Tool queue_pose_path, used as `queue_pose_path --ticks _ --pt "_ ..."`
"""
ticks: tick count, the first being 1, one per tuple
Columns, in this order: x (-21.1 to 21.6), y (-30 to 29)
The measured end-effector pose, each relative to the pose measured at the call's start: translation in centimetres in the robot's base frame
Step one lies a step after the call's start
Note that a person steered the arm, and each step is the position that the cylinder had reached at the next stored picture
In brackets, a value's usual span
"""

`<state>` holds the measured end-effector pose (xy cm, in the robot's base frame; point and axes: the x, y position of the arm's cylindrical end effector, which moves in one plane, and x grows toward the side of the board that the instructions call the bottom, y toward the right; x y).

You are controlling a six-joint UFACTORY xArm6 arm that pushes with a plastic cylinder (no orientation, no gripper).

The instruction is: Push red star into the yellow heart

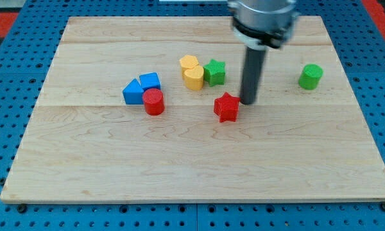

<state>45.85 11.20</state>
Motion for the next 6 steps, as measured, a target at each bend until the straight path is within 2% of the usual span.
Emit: queue_pose_path --ticks 1,2,3,4,5,6 --pt "2.9 -2.0" --pt "-1.7 -6.4" --pt "-4.1 -11.2" --pt "-1.3 -2.1" --pt "1.1 12.9" --pt "-2.7 18.2"
